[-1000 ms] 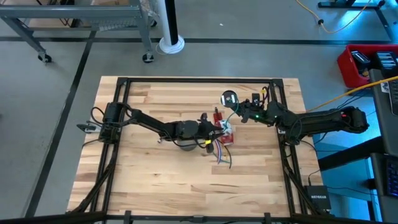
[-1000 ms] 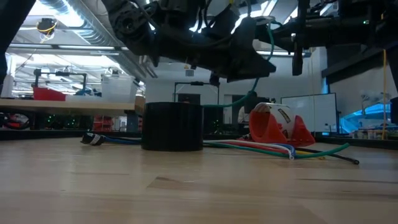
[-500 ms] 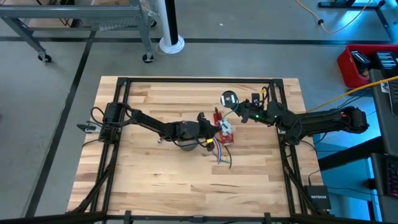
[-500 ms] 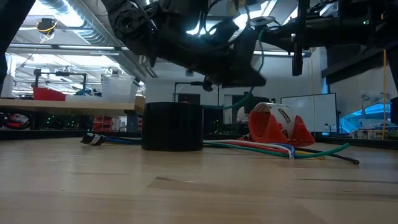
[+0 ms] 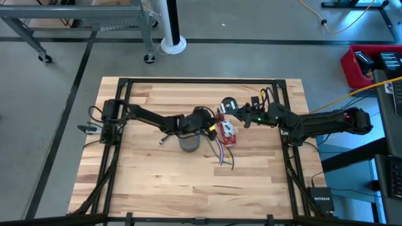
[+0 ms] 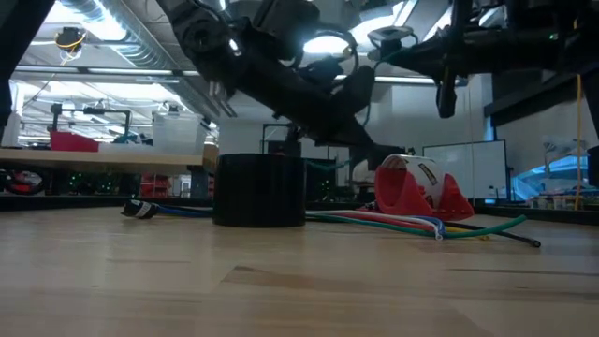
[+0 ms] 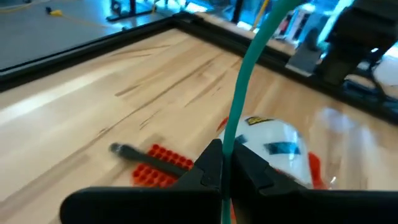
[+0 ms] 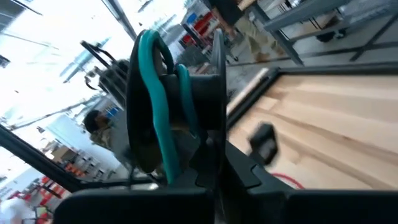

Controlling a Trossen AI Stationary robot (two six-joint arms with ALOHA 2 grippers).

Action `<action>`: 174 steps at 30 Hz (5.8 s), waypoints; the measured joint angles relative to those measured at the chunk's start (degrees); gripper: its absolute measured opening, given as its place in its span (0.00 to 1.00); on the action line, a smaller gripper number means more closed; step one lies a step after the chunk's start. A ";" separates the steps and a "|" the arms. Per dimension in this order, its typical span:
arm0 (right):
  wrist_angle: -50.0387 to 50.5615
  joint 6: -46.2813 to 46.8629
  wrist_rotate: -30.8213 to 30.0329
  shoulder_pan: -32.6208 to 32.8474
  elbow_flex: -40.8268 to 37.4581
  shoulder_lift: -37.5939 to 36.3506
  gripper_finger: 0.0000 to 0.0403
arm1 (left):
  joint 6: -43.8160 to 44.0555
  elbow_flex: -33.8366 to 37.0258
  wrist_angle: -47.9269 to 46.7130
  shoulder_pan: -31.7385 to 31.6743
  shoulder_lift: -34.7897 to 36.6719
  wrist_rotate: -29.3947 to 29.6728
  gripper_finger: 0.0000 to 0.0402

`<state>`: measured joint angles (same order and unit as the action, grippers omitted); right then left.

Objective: Coil cords
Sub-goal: Coil the green wire into the spool

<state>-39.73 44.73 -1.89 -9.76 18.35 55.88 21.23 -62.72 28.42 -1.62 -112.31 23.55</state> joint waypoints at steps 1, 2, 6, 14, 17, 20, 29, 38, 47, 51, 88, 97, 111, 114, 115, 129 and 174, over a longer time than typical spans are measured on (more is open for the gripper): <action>0.88 -0.02 -0.02 0.00 0.00 -0.06 0.01 | 0.15 0.00 -2.22 -0.10 1.04 0.71 0.00; 1.71 0.00 -0.07 0.00 0.00 -0.17 0.01 | 0.46 0.00 -5.08 -0.21 2.10 1.98 0.00; 4.05 -0.04 -0.69 0.00 0.00 -0.79 0.01 | 0.51 0.00 -17.90 -0.77 6.81 6.56 0.00; 6.90 -0.16 -2.85 0.00 -0.02 -0.90 0.01 | -0.96 0.00 -29.19 -4.83 12.90 7.70 0.00; 9.97 -0.16 -3.55 0.00 -0.02 -0.90 0.01 | 0.54 0.00 -29.96 -7.23 14.84 6.82 0.00; 12.74 -0.22 -5.87 0.00 -0.02 -0.90 0.01 | 2.64 0.00 -29.65 -9.43 15.85 1.16 0.00; 14.30 -3.21 -10.28 0.02 -0.02 2.03 0.01 | 12.92 0.00 -29.46 -12.49 15.89 -10.49 0.00; 14.16 -6.19 -11.06 0.02 -0.04 3.93 0.01 | 20.52 0.00 -29.34 -15.97 15.89 -10.64 0.00; 18.92 -14.17 -11.04 0.02 3.38 3.91 0.01 | 26.19 0.00 -27.36 -18.72 15.89 -10.67 0.00; 24.05 -17.95 -11.29 0.02 5.99 4.33 0.01 | 26.59 0.00 -22.58 -18.87 15.89 -10.55 0.00; 40.60 -21.16 -25.61 -0.02 24.11 20.99 0.01 | 25.40 -0.02 -12.43 -11.52 14.27 -14.38 0.00; 37.30 -21.02 -25.62 -0.02 25.27 21.09 0.01 | 21.93 0.00 -10.24 -7.05 14.27 -14.44 0.00; 30.02 -19.28 -23.00 -0.02 25.29 21.09 0.01 | 17.42 -0.11 -4.54 -5.82 12.67 -16.28 0.00; 28.12 -19.29 -21.71 -0.02 25.29 21.09 0.01 | 17.78 -0.42 -4.71 -5.73 10.96 -18.26 0.00; 27.99 -19.27 -21.46 -0.02 25.29 21.09 0.01 | 17.82 -0.91 -4.66 -5.57 10.25 -18.77 0.00; 29.66 -18.05 -21.00 -0.02 25.27 21.03 0.01 | 12.36 -9.40 -12.98 -4.44 5.94 -20.37 0.00; 34.02 -12.83 -4.55 0.00 25.14 16.37 0.01 | -19.73 -9.07 -49.58 2.47 10.09 17.40 0.00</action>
<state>-5.72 31.90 -6.44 -9.76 43.48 72.25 1.50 -71.79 -21.17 0.84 -102.21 40.95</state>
